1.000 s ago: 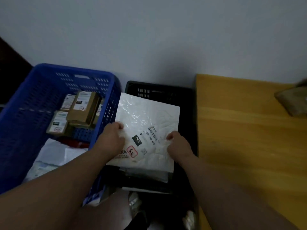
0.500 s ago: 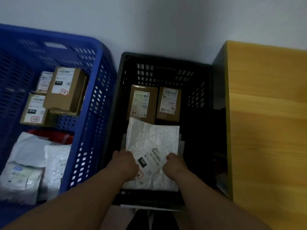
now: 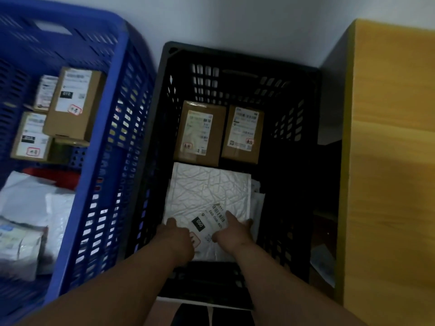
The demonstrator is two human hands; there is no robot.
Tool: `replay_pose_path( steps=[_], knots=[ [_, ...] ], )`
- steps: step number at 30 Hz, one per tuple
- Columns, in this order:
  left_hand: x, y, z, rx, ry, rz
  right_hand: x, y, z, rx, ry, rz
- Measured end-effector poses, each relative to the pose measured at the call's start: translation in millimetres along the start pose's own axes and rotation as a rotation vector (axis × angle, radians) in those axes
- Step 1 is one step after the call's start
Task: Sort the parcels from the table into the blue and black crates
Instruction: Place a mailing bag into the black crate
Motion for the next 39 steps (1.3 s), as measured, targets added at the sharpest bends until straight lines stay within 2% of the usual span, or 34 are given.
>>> replay_pose_path(
  steps=[6, 11, 19, 25, 32, 39],
  knots=[
    [10.6, 33.9, -10.0, -0.148, 0.101, 0.019, -11.6, 34.7, -10.3, -0.153, 0.215, -0.105],
    [21.0, 79.8, -22.9, -0.021, 0.052, 0.066, -25.0, 79.6, -27.0, -0.167, 0.294, -0.199],
    [39.3, 159.4, -45.2, 0.229, -0.007, 0.212, -25.9, 178.5, -70.0, 0.052, 0.288, -0.343],
    [62.3, 227.5, -50.8, 0.388, 0.042, 0.363, 9.8, 255.7, -99.6, 0.262, 0.232, -0.395],
    [118.4, 284.1, -44.9, 0.492, 0.051, 0.485, 91.2, 325.4, -141.5, 0.413, 0.1, -0.381],
    [200.8, 308.6, -4.7, 0.431, 0.007, 0.519, 198.4, 348.3, -196.7, 0.53, 0.041, -0.259]
  ],
)
Point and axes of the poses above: each hand's wrist, its own y-axis away from the middle knuckle, its own z-axis out of the palm, x = y × z, the point moved 2 cm from there along -y, towards the middle knuckle, and after that the axes turned 1 degree about -z, right-handed, at the moved point
